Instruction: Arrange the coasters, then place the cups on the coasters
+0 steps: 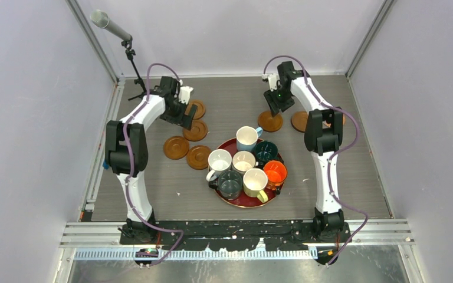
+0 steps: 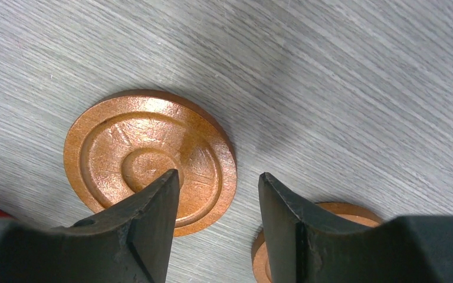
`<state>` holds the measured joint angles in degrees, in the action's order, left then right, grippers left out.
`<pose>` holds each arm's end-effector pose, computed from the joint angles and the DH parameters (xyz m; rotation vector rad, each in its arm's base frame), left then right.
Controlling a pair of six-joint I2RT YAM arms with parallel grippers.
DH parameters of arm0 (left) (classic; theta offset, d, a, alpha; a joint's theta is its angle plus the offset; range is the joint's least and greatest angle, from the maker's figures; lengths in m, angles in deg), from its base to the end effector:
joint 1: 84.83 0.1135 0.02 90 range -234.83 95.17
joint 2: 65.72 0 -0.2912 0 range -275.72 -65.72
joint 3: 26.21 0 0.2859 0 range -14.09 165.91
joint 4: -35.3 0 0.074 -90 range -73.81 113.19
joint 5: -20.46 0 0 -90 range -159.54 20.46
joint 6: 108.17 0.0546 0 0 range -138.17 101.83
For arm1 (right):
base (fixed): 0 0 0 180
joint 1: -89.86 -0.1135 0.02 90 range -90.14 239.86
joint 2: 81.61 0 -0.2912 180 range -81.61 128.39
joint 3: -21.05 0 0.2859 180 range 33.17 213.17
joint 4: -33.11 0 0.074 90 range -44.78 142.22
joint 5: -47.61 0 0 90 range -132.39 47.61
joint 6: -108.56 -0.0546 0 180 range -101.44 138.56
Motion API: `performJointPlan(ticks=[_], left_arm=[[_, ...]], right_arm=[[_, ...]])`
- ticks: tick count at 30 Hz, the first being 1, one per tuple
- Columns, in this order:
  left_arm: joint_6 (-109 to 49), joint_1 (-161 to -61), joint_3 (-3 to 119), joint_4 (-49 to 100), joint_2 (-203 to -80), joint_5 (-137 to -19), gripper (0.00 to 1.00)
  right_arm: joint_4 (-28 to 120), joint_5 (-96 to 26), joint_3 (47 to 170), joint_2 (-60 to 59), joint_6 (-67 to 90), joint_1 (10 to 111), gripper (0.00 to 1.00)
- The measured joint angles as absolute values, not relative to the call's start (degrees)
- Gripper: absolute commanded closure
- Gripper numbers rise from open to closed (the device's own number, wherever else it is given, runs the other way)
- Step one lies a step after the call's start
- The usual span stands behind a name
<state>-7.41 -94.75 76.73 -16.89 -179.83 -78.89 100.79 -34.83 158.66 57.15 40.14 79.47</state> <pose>0.4681 -0.0909 0.2096 0.5297 2.6154 -0.2135 0.5604 0.1101 0.1802 -0.7924 2.6425 0.1311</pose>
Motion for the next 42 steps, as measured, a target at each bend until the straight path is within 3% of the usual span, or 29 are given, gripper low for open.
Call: performJointPlan(ticks=[5, 13, 20, 24, 42], left_arm=[[-7.3, -94.8, 76.4, -16.8, -179.9, -77.6, 0.13], [-8.6, -94.9, 77.9, -16.0, -184.3, -77.9, 0.24], [-10.4, -96.1, 79.8, -15.7, -187.7, -78.8, 0.49], [-11.5, -98.3, 83.0, -15.9, -190.2, -77.9, 0.58], [-20.1, -111.1, 107.3, -16.4, -205.2, -76.6, 0.63]], right_arm=[[101.6, -34.3, 159.8, 57.0, 39.2, 79.9, 0.35], [102.3, -30.4, 161.3, 54.7, 35.5, 82.6, 0.3], [102.4, -28.3, 161.3, 51.1, 32.8, 85.7, 0.3], [102.4, -28.0, 161.3, 49.5, 32.0, 86.7, 0.3], [102.7, -27.4, 152.1, 43.5, 31.7, 89.2, 0.3]])
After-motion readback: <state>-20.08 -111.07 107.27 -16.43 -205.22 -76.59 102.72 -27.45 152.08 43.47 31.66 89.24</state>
